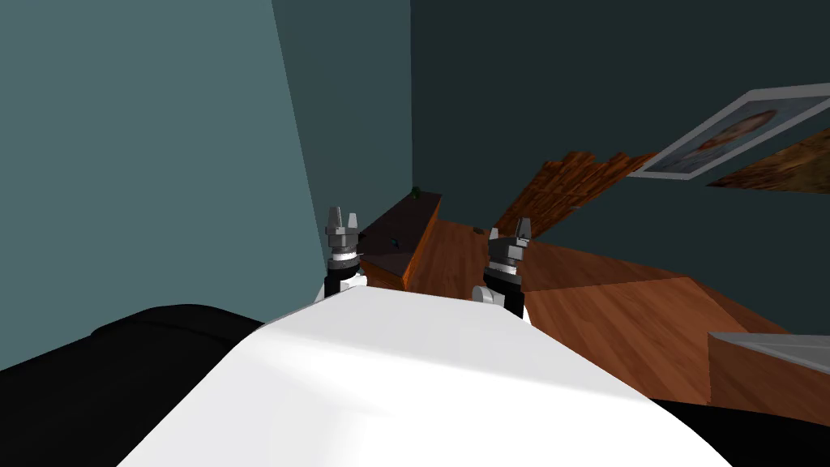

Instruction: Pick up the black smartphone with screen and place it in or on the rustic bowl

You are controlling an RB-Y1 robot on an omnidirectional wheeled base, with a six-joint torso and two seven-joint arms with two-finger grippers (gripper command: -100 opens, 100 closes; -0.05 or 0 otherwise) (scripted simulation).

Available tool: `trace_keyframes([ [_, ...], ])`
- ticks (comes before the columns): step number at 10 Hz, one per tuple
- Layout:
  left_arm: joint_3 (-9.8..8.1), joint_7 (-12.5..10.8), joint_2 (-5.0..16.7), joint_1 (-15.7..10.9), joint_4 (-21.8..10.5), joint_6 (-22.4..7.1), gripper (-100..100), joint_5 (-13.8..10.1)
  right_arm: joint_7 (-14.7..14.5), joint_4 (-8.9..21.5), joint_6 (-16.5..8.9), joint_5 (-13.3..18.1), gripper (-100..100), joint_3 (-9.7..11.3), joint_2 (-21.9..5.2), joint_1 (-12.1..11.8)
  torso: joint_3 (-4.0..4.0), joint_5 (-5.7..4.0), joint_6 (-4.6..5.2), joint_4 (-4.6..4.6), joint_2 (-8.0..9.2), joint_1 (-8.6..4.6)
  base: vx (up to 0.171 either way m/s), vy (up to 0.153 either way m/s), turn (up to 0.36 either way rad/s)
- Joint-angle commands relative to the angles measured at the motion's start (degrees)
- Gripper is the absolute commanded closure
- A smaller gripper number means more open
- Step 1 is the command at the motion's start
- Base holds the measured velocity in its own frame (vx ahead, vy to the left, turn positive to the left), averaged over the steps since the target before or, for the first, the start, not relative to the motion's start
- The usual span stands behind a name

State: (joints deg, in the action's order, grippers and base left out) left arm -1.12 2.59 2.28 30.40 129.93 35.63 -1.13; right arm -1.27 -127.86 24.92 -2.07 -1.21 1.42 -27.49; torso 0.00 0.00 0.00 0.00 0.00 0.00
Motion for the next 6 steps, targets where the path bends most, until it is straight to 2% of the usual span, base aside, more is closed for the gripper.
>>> trace_keyframes([
  [1,-0.3,-0.29,1.97,0.57,-0.93,-2.43,-100,-0.78,0.0,0.0,0.0,0.0,0,0.0,0.0,0.0,0.0,0.0,0.0,0.0,0.0,0.0,-0.013,-0.033,0.013],
  [2,-0.3,-0.29,1.97,0.57,-0.93,-2.43,-100,-0.78,0.0,0.0,0.0,0.0,0,0.0,0.0,0.0,0.02,-0.01,0.0,0.0,0.04,-0.08,-0.019,-0.043,0.015],
  [4,-0.72,-0.74,4.21,1.33,-2.28,-5.8,-100,-1.96,0.0,0.0,0.0,0.0,0,0.01,0.01,0.0,0.04,-0.04,0.0,0.02,0.08,-0.2,-0.024,-0.065,0.013],
  [5,-0.72,-0.74,4.21,1.33,-2.28,-6.0,-100,-1.96,0.0,0.0,0.0,0.0,0,0.01,0.01,0.0,0.05,-0.05,0.0,0.02,0.09,-0.25,-0.017,-0.05,0.012],
  [6,-1.0,-1.04,5.51,1.78,-3.14,-7.85,-100,-2.73,0.0,0.0,0.0,0.0,0,0.01,0.01,0.0,0.04,-0.05,0.0,0.02,0.07,-0.2,-0.009,-0.051,0.011],
])
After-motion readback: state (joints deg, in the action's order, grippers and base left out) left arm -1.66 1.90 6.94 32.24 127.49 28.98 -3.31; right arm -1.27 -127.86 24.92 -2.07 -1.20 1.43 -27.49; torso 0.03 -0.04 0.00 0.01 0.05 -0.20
